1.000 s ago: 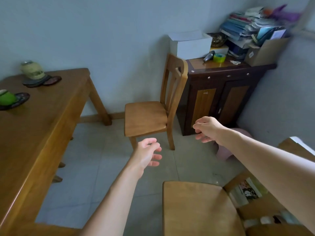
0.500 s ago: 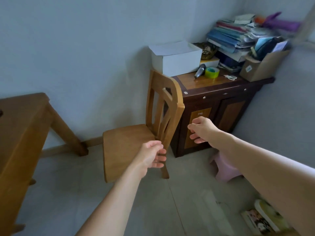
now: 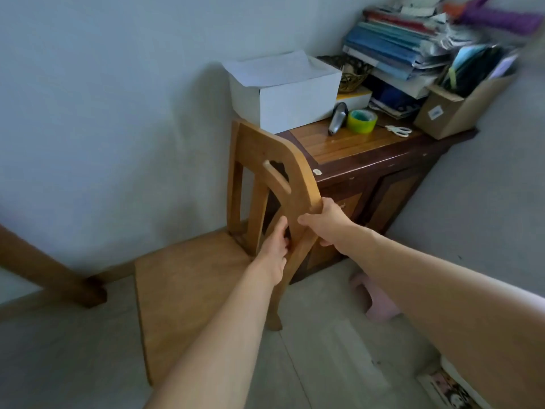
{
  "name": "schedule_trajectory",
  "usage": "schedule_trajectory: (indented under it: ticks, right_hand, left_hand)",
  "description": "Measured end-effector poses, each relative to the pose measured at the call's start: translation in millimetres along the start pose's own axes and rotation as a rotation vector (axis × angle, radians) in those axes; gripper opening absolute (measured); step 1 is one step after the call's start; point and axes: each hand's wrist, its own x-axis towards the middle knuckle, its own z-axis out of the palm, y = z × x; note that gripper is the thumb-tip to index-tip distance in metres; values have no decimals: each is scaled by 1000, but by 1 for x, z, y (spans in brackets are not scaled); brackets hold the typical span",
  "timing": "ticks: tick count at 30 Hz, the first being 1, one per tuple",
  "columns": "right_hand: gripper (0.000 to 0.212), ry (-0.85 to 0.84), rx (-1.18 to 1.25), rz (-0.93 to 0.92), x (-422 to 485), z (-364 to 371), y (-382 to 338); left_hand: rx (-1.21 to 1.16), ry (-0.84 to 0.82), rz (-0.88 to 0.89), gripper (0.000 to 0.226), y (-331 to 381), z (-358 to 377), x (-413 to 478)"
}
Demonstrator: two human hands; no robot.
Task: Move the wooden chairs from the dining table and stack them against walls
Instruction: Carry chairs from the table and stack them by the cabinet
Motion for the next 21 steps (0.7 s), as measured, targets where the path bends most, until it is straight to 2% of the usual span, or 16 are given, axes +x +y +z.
schedule_trajectory:
  ticks: [5, 12, 21]
  right_hand:
    - [35, 58, -1, -22, 17, 6, 14]
    - [29, 67, -51, -157, 9, 3, 29]
    - [31, 115, -132, -200, -40, 3, 49]
  left_hand:
    - [106, -49, -3, 79, 21, 9, 26]
    - [191, 44, -28, 112, 21, 21, 31]
    - [225, 71, -28, 94, -4, 25, -1]
